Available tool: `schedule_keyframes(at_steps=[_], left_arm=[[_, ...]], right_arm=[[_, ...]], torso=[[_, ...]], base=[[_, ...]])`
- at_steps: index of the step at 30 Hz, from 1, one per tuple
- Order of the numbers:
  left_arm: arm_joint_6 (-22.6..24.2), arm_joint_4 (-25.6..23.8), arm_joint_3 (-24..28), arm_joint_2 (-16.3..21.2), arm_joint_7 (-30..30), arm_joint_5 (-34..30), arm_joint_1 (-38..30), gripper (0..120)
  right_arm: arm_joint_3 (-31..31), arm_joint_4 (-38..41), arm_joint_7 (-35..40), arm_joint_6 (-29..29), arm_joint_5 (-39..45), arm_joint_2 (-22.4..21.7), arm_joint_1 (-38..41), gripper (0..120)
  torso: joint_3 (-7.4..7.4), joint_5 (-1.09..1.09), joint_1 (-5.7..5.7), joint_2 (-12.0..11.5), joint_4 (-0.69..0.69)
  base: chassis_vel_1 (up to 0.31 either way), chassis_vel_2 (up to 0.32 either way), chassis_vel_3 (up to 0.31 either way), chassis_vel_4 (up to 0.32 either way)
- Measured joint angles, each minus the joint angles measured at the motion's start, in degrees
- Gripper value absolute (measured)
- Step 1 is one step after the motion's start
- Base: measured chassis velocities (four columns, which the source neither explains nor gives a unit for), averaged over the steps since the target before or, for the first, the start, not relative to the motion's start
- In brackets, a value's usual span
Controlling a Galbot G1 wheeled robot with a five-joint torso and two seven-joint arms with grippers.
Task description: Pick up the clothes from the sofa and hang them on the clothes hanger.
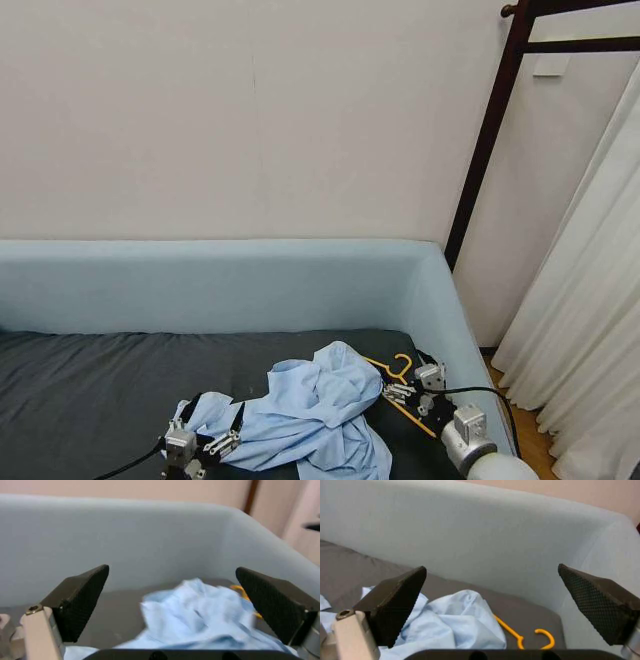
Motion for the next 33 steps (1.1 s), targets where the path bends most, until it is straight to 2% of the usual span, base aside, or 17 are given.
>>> schedule_keyframes(at_steps=[1,2,3,4,5,7,9,10,12,15,16,20,21,25,29,33], left_arm=[[0.11,0.99,3.11,1.53,0.74,-0.74,-2.42,100],[0.25,2.3,7.61,3.41,1.77,-1.58,-5.96,100],[0.41,3.34,11.43,4.7,2.5,-2.27,-9.27,100],[0.72,4.44,14.9,5.52,2.83,-2.89,-12.36,100],[0.72,4.44,14.9,5.52,2.83,-2.89,-12.36,100],[1.81,7.22,23.92,5.94,2.96,-4.16,-21.04,100],[3.16,10.26,32.63,4.91,2.73,-5.41,-30.07,100],[3.16,10.26,32.63,4.91,2.73,-5.41,-30.07,100],[4.12,14.48,40.04,3.09,2.19,-6.69,-38.97,100],[4.32,20.88,47.17,-0.36,1.71,-6.91,-47.22,100],[4.32,20.88,47.17,-0.36,1.71,-6.91,-47.22,100],[4.38,28.83,52.86,-6.34,1.72,-7.21,-52.21,100],[4.38,28.83,52.86,-6.34,1.72,-7.21,-52.21,100],[3.15,35.52,56.77,-10.97,2.21,-6.33,-54.76,100],[2.81,37.66,58.04,-12.85,2.25,-5.98,-55.26,99],[2.8,38.66,56.97,-14.82,2.01,-5.49,-54.33,94]], right_arm=[[1.04,0.69,0.2,0.11,-0.52,0.64,-1.82,100],[2.13,1.26,0.32,0.25,-1.15,1.23,-3.54,100],[3.19,1.81,0.36,0.4,-1.86,1.77,-5.13,100],[4.27,2.31,0.36,0.57,-2.47,2.3,-6.54,100],[4.27,2.31,0.36,0.57,-2.47,2.3,-6.54,100],[6.34,3.33,0.37,0.81,-3.07,3.26,-8.77,100],[7.78,4.14,0.37,0.85,-3.22,3.89,-10.22,100],[7.78,4.14,0.37,0.85,-3.22,3.89,-10.22,100],[9.33,5.13,0.37,0.85,-3.55,4.7,-11.65,100],[11.08,6.18,0.37,0.84,-3.95,5.97,-13.29,100],[11.08,6.18,0.37,0.84,-3.95,5.97,-13.29,100],[12.88,6.77,0.3,0.91,-4.86,7.61,-15.34,100],[12.88,6.77,0.3,0.91,-4.86,7.61,-15.34,100],[13.61,7.15,0.12,1.14,-5.41,8.55,-16.41,100],[13.69,7.31,0.12,1.16,-5.53,9.0,-16.55,100],[13.66,7.41,0.12,1.16,-5.53,9.26,-16.59,100]], torso=[[0.0,-0.04,0.0,0.0,-0.02],[0.0,-0.04,0.0,0.0,-0.13],[0.0,-0.06,0.0,0.0,-0.17],[0.0,-0.02,0.0,0.0,-0.17],[0.0,-0.02,0.0,0.0,-0.17],[0.0,-0.04,0.0,0.0,-0.13],[0.0,-0.04,0.0,0.0,-0.09],[0.0,-0.04,0.0,0.0,-0.09],[0.0,-0.03,0.01,0.0,-0.13],[0.01,-0.02,0.01,0.0,-0.12],[0.01,-0.02,0.01,0.0,-0.12],[0.01,-0.04,0.01,-0.01,-0.12],[0.01,-0.04,0.01,-0.01,-0.12],[0.01,-0.03,0.01,0.0,-0.12],[0.01,-0.01,0.01,0.0,-0.11],[0.0,-0.02,0.01,-0.01,-0.12]], base=[[0.0,0.0,0.0,0.0],[0.0,0.0,0.0,0.0],[0.0,0.0,0.0,0.0],[0.0,0.0,0.0,0.0],[0.0,0.0,0.0,0.0],[0.0,0.0,0.0,0.0],[0.0,0.0,0.0,0.0],[0.0,0.0,0.0,0.0],[0.0,0.0,0.0,0.0],[0.0,0.0,0.0,0.0],[0.0,0.0,0.0,0.0],[0.0,0.0,0.0,0.0],[0.0,0.0,0.0,0.0],[0.0,0.0,0.0,0.0],[0.0,0.0,0.0,0.0],[0.0,0.0,0.0,0.0]])
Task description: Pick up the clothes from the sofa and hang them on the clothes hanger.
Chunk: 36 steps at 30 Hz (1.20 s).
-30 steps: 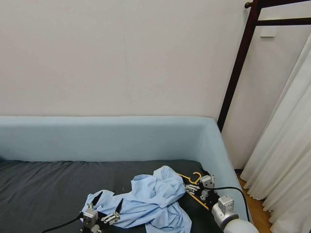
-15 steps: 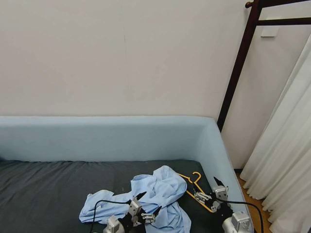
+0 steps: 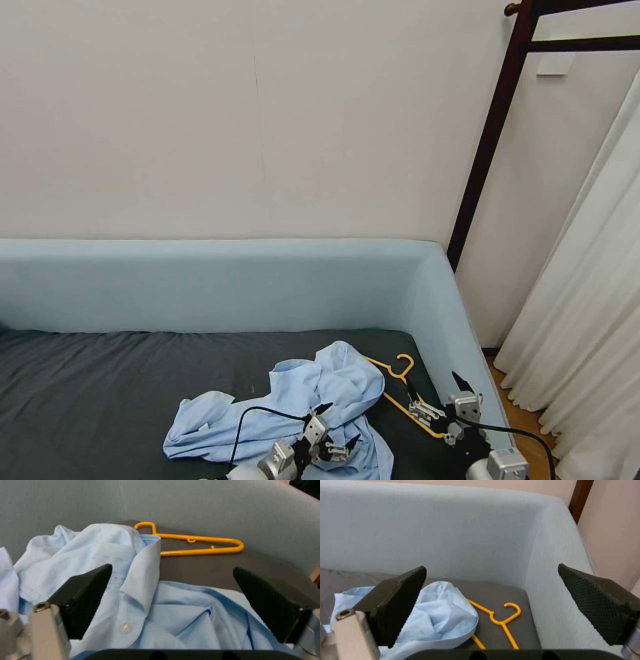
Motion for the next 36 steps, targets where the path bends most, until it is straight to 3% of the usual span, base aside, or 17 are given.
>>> schedule_keyframes(at_steps=[4,7,13,15,26,27,36], left_arm=[[0.04,1.49,-1.51,-1.27,-0.78,0.79,0.71,77],[0.12,2.33,-1.9,-1.73,-1.21,0.94,0.71,70],[1.4,5.33,-1.93,-3.95,-1.89,0.48,0.32,87],[1.45,5.74,-1.9,-4.31,-2.03,0.73,0.31,85],[0.15,9.76,-3.14,-7.17,-2.52,1.15,0.88,42],[0.15,9.76,-3.14,-7.17,-2.52,1.15,0.88,42],[-0.1,9.84,-3.9,-6.75,-2.6,1.23,1.32,5]], right_arm=[[-0.16,0.0,0.01,0.0,0.0,0.01,-0.04,100],[-0.3,-0.02,0.02,0.0,0.02,-0.05,-0.09,100],[-0.55,0.15,0.19,-0.03,0.4,-0.45,-0.15,100],[-0.52,0.26,0.26,-0.09,0.56,-0.58,-0.15,100],[0.04,0.61,1.0,0.0,1.92,-1.55,-1.01,100],[0.04,0.61,1.0,0.0,1.92,-1.55,-1.01,100],[-0.5,0.44,2.04,-0.14,2.52,-1.79,-0.61,100]], torso=[[0.0,0.0,0.0,0.0,0.01],[0.0,0.01,0.0,0.0,0.01],[0.0,0.0,0.0,0.0,0.0],[0.0,0.0,0.0,0.0,0.0],[0.0,0.0,0.0,0.0,0.0],[0.0,0.0,0.0,0.0,0.0],[0.0,0.0,0.0,0.0,0.0]], base=[[0.0,0.0,0.0,0.0],[0.0,0.0,0.0,0.0],[0.0,0.0,0.0,0.0],[0.0,0.0,0.0,0.0],[0.0,0.0,0.0,0.0],[0.0,0.0,0.0,0.0],[0.0,0.0,0.0,0.0]])
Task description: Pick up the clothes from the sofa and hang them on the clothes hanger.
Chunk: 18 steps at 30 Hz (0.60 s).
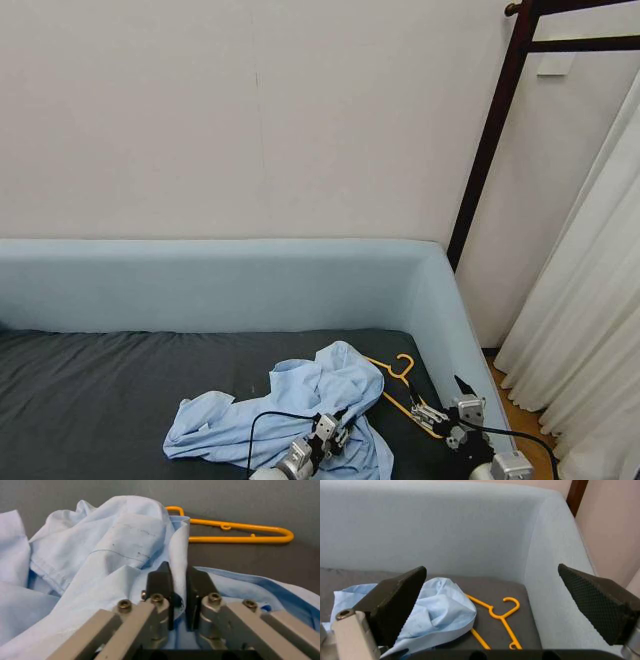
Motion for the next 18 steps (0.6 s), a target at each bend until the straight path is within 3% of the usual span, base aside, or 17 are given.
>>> schedule_keyframes(at_steps=[7,10,11,15,16,18], left_arm=[[0.04,-0.46,-0.9,0.6,-0.23,0.16,0.09,0],[3.2,-9.77,-5.78,6.31,-4.74,3.01,1.19,0],[3.2,-9.77,-5.78,6.31,-4.74,3.01,1.19,0],[4.93,-19.07,-13.79,13.97,-7.37,8.64,4.17,0],[4.93,-19.07,-13.79,13.97,-7.37,8.64,4.17,0],[5.12,-24.82,-20.13,19.25,-6.76,8.72,7.86,0]], right_arm=[[-0.13,-0.14,0.47,0.01,0.1,-0.05,0.05,100],[-0.32,-1.42,0.56,1.38,0.05,-0.09,0.58,100],[-0.32,-1.42,0.56,1.38,0.05,-0.09,0.58,100],[-1.93,-3.42,0.25,2.2,-0.35,-0.17,2.86,100],[-1.93,-3.42,0.25,2.2,-0.35,-0.17,2.86,100],[-3.14,-4.48,-0.2,2.49,-0.79,-0.33,4.46,100]], torso=[[0.0,0.0,0.0,0.0,0.0],[0.0,-0.02,0.0,0.0,-0.01],[0.0,-0.02,0.0,0.0,-0.01],[0.0,-0.02,0.0,0.0,0.0],[0.0,-0.02,0.0,0.0,0.0],[0.0,-0.02,0.0,0.0,-0.01]], base=[[0.0,0.0,0.0,0.0],[0.0,0.0,0.0,0.0],[0.0,0.0,0.0,0.0],[0.0,0.0,0.0,0.0],[0.0,0.0,0.0,0.0],[0.0,0.0,0.0,0.0]])
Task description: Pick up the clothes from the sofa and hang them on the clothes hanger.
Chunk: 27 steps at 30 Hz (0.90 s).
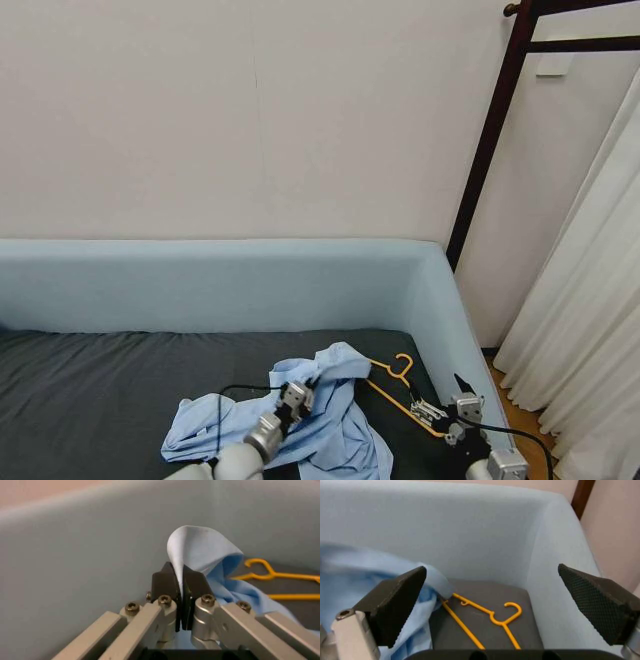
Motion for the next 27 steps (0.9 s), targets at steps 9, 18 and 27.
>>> schedule_keyframes(at_steps=[9,18,27], left_arm=[[-3.98,-9.43,-21.95,12.73,4.72,0.4,20.17,0],[-8.37,-7.2,-27.13,10.26,5.77,1.88,31.26,0],[-11.04,-5.84,-32.13,5.45,6.21,3.22,37.74,0]], right_arm=[[-5.01,-2.53,-1.73,-0.27,-0.03,-1.15,5.6,100],[-7.23,-4.47,-2.42,-1.02,-0.6,-1.65,7.47,100],[-19.23,-16.31,-8.96,0.16,-2.6,-7.33,23.3,100]], torso=[[0.0,-0.03,0.0,0.0,0.07],[0.0,0.0,0.0,0.0,0.0],[0.0,0.03,0.0,0.0,0.04]], base=[[0.0,0.0,0.0,0.0],[0.0,0.0,0.0,0.0],[0.0,0.0,0.0,0.0]])
